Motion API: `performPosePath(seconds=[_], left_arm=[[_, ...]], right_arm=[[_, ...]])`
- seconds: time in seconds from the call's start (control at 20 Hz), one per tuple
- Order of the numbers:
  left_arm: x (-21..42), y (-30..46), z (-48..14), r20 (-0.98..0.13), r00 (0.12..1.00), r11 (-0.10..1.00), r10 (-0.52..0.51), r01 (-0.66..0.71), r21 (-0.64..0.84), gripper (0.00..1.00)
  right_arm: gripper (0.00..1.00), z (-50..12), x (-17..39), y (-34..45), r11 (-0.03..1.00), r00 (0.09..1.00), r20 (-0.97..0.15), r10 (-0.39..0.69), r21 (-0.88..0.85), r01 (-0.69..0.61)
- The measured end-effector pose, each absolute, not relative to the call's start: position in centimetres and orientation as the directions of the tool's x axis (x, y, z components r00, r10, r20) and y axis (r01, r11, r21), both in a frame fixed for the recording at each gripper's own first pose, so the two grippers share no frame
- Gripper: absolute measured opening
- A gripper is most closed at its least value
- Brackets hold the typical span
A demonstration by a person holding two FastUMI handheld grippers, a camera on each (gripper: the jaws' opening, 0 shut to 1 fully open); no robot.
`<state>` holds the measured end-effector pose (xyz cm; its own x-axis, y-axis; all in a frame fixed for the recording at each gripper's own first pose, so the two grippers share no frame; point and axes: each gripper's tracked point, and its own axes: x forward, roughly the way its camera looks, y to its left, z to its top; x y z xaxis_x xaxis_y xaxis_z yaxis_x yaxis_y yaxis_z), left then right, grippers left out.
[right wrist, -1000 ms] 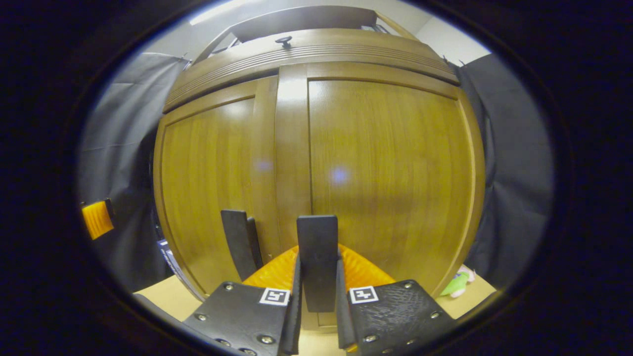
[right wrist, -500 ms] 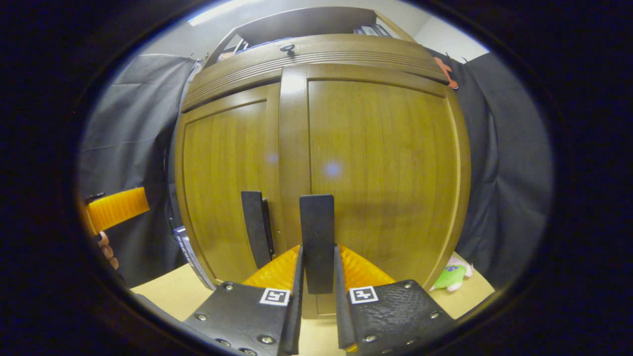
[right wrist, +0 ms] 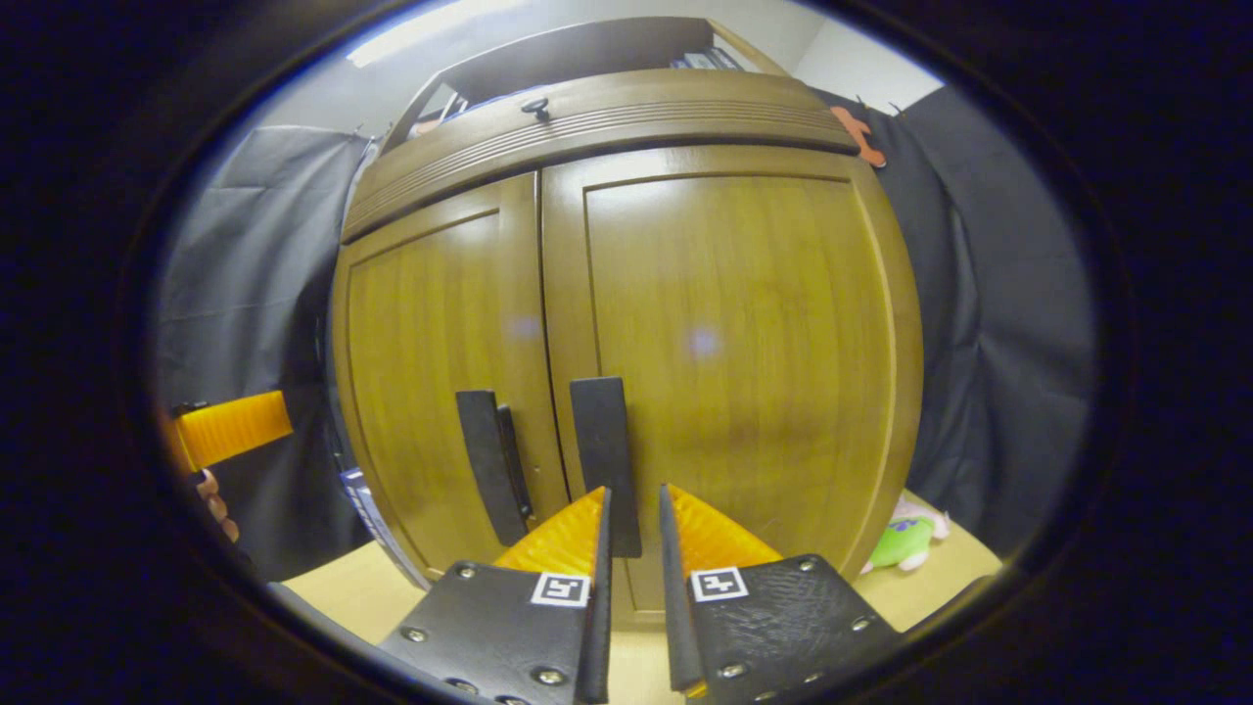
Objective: Open the right door of the double-door shoe cabinet with the right hand, and open the left door with the left hand.
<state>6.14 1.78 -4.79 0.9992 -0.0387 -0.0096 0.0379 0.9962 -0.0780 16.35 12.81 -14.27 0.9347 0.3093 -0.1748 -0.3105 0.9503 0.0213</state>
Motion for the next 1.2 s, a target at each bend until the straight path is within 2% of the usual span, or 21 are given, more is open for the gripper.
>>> performPosePath(seconds=[0.05,0.1,0.3,0.35,0.45,0.5,0.65,0.7,0.8,1.2], left_arm=[[6.1,1.8,-4.8,-0.011,0.999,0.996,-0.041,0.040,-0.079,0.95],[6.2,1.8,-4.9,-0.014,0.999,0.996,-0.046,0.044,-0.080,0.93],[6.2,1.8,-5.0,-0.021,0.998,0.994,-0.054,0.052,-0.093,0.95],[6.2,1.8,-5.0,-0.021,0.998,0.994,-0.052,0.049,-0.093,0.92],[6.2,1.9,-4.9,-0.017,0.999,0.995,-0.050,0.048,-0.091,0.92],[6.1,1.9,-4.9,-0.016,0.999,0.995,-0.051,0.049,-0.092,0.92],[6.1,1.7,-4.8,-0.015,0.998,0.994,-0.060,0.058,-0.094,0.92],[6.1,1.7,-4.8,-0.014,0.998,0.994,-0.063,0.061,-0.094,0.92],[6.1,1.8,-4.8,-0.012,0.998,0.994,-0.059,0.058,-0.091,0.92],[5.8,2.0,-4.4,0.004,0.999,0.993,-0.046,0.046,-0.108,0.92]], right_arm=[[0.29,-14.0,16.4,13.5,0.945,0.932,-0.160,0.324,0.020,-0.325],[0.34,-13.9,16.6,13.8,0.947,0.937,-0.149,0.317,0.003,-0.320],[0.47,-14.6,18.6,14.4,0.960,0.951,-0.157,0.267,-0.040,-0.276],[0.55,-14.8,19.2,14.5,0.965,0.952,-0.169,0.255,-0.019,-0.262],[0.55,-14.5,20.2,14.7,0.971,0.957,-0.169,0.238,0.004,-0.241],[0.55,-14.5,20.6,15.4,0.965,0.951,-0.164,0.262,0.027,-0.261],[0.33,-14.6,20.8,15.7,0.962,0.948,-0.175,0.265,-0.016,-0.272],[0.31,-14.6,20.6,15.6,0.960,0.946,-0.177,0.270,-0.024,-0.278],[0.21,-14.4,20.0,15.6,0.957,0.939,-0.191,0.287,0.008,-0.291],[0.20,-12.9,13.4,11.8,0.925,0.907,-0.185,0.379,0.086,-0.369]])
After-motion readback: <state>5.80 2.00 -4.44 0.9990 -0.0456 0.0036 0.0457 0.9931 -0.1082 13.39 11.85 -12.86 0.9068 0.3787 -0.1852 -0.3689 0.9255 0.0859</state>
